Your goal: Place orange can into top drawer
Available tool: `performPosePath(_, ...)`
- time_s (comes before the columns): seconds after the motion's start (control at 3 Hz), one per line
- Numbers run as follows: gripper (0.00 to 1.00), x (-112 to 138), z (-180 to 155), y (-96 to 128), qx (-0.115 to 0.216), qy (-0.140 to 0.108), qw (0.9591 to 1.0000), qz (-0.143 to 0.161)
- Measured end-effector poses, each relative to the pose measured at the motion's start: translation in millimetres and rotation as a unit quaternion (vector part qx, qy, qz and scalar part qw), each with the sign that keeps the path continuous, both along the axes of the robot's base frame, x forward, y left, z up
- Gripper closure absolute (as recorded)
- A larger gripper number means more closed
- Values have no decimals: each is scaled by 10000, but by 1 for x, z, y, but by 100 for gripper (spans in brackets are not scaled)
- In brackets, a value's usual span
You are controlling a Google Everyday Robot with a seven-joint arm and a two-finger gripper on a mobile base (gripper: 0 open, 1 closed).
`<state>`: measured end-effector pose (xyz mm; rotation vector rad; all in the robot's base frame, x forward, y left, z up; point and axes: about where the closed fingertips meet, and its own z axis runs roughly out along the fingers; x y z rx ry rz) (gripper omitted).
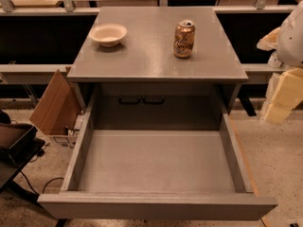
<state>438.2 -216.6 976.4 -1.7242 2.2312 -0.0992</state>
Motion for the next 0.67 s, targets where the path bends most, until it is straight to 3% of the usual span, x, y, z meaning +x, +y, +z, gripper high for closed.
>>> performPosePath(0.33, 0, 0, 0, 0, 0, 0, 10000, 0)
performPosePath(0.67, 0, 13, -7, 2, 255, -144, 9996, -17)
